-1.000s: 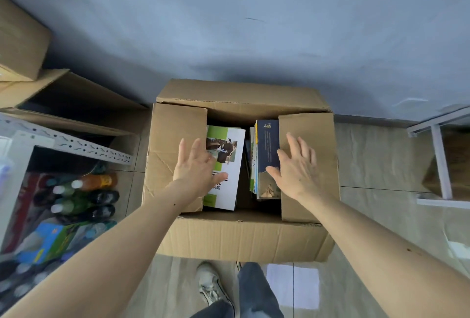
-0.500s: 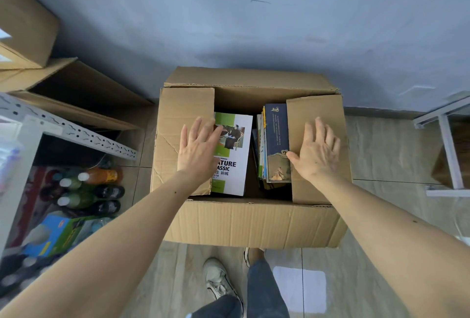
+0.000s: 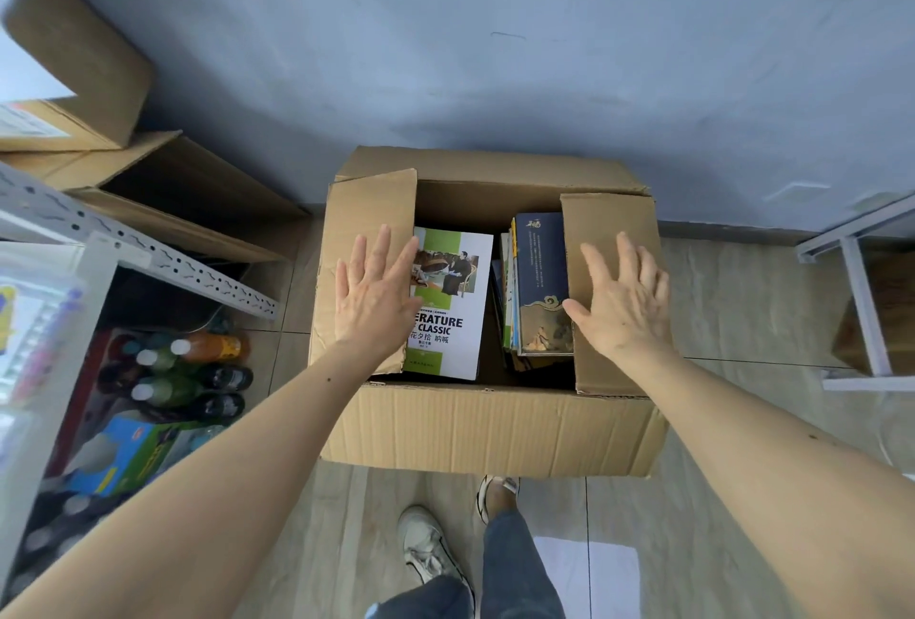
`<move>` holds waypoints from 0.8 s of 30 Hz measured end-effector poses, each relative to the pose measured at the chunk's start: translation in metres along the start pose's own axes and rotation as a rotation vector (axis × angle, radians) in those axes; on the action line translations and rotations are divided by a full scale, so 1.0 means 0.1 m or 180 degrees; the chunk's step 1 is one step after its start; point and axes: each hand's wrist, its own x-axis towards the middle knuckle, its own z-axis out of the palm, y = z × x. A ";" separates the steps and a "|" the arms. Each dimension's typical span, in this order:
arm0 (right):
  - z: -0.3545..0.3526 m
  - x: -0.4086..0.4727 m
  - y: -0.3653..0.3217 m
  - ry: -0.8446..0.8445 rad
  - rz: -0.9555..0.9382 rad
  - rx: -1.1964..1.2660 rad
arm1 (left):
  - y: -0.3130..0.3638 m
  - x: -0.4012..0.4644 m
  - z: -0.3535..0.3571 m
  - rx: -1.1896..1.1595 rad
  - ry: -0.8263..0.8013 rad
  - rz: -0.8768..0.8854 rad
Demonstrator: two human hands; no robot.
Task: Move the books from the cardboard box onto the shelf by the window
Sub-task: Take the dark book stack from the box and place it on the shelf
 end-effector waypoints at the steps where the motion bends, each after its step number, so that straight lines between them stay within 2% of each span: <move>1: -0.07 -0.03 0.01 0.0055 -0.0063 -0.0047 | -0.01 -0.02 -0.05 0.0052 -0.0001 0.0063; 7: -0.54 -0.24 0.09 0.0201 -0.0152 -0.0236 | -0.02 -0.16 -0.47 0.1008 -0.0176 0.0193; 13: -0.86 -0.36 0.13 0.0006 -0.0278 -0.0637 | -0.02 -0.31 -0.84 0.1411 -0.0244 -0.0437; 18: -0.77 -0.38 0.21 -0.0164 -0.0241 -0.1727 | -0.12 -0.50 -0.86 0.2239 -0.0550 -0.0825; 24: -0.66 -0.31 0.22 -0.0374 -0.0003 -0.2630 | -0.33 -0.61 -0.52 0.1942 -0.0982 -0.1346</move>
